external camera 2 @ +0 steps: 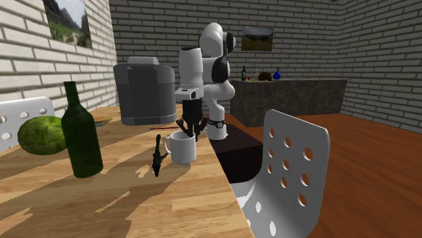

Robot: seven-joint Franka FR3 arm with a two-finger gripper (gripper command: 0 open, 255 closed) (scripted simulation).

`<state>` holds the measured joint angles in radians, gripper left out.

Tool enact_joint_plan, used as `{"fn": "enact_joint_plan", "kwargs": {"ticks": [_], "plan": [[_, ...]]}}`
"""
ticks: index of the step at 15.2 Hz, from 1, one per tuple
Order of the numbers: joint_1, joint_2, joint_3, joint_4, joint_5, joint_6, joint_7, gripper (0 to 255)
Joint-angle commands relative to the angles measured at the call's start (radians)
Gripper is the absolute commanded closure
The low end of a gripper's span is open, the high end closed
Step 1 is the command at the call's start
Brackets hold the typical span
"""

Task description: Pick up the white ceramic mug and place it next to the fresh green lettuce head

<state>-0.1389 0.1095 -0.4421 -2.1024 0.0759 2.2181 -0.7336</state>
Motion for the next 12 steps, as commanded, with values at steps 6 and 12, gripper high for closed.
{"fn": "enact_joint_plan", "kwargs": {"ticks": [6,12], "plan": [[0.005,-0.048,-0.002,0.044,-0.028,-0.086,0.021,255],[0.007,-0.079,-0.002,0.093,-0.045,-0.163,0.034,255]]}}
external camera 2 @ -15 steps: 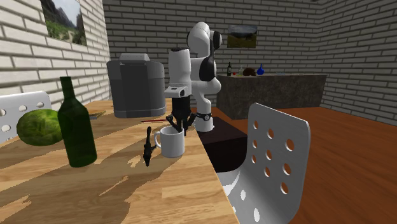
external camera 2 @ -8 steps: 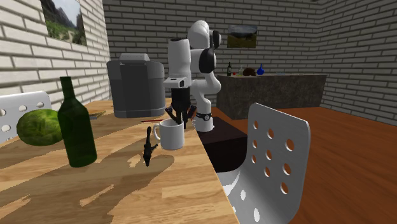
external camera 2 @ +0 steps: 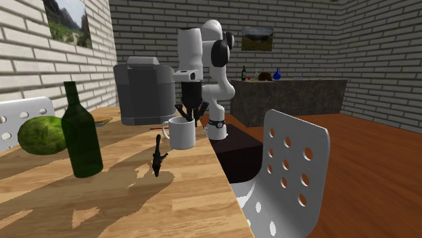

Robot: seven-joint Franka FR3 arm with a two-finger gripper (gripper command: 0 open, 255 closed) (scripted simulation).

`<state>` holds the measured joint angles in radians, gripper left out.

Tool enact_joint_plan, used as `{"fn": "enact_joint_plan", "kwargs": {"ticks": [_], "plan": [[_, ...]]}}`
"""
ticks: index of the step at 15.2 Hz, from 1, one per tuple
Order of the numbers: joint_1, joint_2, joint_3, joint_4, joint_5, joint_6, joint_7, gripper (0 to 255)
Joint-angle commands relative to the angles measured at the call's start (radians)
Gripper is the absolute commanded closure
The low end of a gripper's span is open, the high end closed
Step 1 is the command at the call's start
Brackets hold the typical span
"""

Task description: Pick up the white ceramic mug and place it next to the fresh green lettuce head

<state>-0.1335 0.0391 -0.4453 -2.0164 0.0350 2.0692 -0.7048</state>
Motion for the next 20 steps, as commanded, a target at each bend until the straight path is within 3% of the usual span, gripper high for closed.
{"fn": "enact_joint_plan", "kwargs": {"ticks": [1,20], "plan": [[0.002,-0.013,0.001,0.016,-0.007,-0.027,0.007,255],[0.005,-0.053,0.004,0.229,-0.027,-0.277,0.024,255]]}}
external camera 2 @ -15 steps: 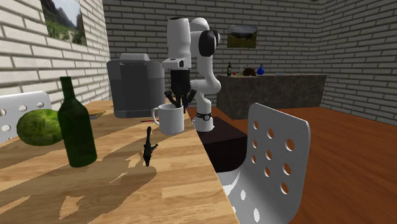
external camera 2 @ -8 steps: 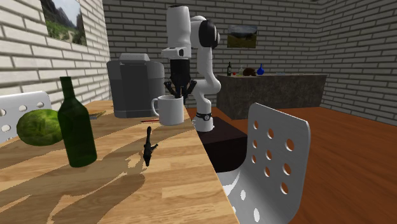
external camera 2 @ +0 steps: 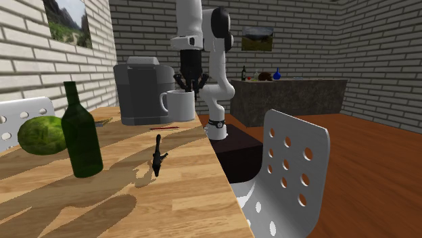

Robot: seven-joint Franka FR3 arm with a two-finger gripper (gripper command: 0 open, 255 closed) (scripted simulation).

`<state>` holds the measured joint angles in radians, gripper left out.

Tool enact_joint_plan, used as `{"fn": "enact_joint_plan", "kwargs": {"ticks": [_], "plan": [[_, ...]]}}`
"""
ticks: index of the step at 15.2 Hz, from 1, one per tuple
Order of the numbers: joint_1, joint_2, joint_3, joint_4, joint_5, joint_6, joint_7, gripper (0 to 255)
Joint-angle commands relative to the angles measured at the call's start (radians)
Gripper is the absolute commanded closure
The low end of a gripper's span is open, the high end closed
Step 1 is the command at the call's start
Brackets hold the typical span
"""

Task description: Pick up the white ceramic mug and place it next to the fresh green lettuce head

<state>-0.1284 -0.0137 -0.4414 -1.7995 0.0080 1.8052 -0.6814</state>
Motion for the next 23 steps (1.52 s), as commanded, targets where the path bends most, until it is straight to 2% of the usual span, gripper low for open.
{"fn": "enact_joint_plan", "kwargs": {"ticks": [1,11,17,23], "plan": [[0.0,0.0,0.0,0.026,0.0,-0.026,0.0,255],[-0.002,0.016,-0.002,0.171,0.007,-0.157,-0.003,255],[-0.059,-0.057,-0.062,0.096,-0.027,-0.148,-0.116,255],[-0.119,-0.093,-0.133,0.066,-0.049,-0.148,-0.245,255]]}}
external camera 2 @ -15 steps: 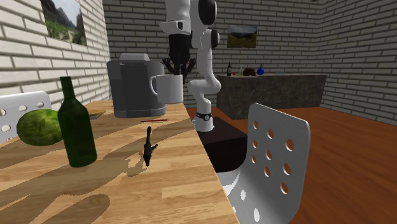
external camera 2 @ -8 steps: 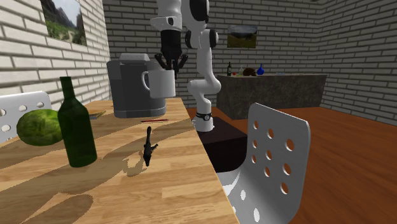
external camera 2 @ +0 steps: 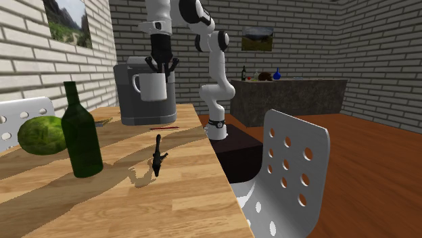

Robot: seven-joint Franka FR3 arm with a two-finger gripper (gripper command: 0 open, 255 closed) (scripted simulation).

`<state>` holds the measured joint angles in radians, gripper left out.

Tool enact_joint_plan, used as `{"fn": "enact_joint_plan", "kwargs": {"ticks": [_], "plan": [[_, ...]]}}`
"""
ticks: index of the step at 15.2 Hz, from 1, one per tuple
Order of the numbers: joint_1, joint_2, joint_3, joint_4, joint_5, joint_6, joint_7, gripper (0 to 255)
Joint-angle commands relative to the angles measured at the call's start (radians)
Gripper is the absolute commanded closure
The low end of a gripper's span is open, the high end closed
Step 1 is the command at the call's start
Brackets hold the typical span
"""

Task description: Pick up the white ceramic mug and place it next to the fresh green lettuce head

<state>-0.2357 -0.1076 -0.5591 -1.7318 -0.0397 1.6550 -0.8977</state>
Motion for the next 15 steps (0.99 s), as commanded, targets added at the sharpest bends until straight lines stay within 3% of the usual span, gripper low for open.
{"fn": "enact_joint_plan", "kwargs": {"ticks": [1,9,15], "plan": [[-0.022,-0.002,-0.028,-0.002,-0.003,0.002,-0.052,255],[-0.106,0.029,-0.147,0.034,0.009,-0.007,-0.256,255],[-0.186,0.118,-0.245,0.114,0.069,-0.024,-0.439,255]]}}
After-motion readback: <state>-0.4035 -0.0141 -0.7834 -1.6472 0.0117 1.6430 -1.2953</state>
